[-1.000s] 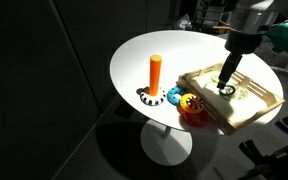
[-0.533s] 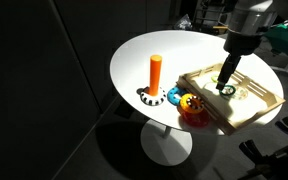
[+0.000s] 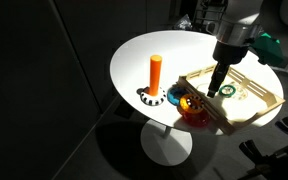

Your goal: Pick up the black and white ring and put it in the tray

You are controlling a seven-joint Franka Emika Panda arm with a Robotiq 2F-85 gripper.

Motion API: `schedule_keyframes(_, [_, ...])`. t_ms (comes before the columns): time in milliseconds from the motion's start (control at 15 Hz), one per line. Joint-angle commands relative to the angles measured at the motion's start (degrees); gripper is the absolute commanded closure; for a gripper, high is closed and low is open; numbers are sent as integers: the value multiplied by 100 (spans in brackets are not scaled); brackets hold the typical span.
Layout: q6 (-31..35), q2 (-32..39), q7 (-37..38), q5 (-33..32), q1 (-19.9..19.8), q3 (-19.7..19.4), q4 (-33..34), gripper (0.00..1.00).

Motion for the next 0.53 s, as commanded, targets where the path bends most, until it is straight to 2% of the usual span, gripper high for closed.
schedule_keyframes(0, [64,254,294,-325,118,27,236,0])
schedule_keyframes(467, [204,533,724,-783,391,-6,401,0])
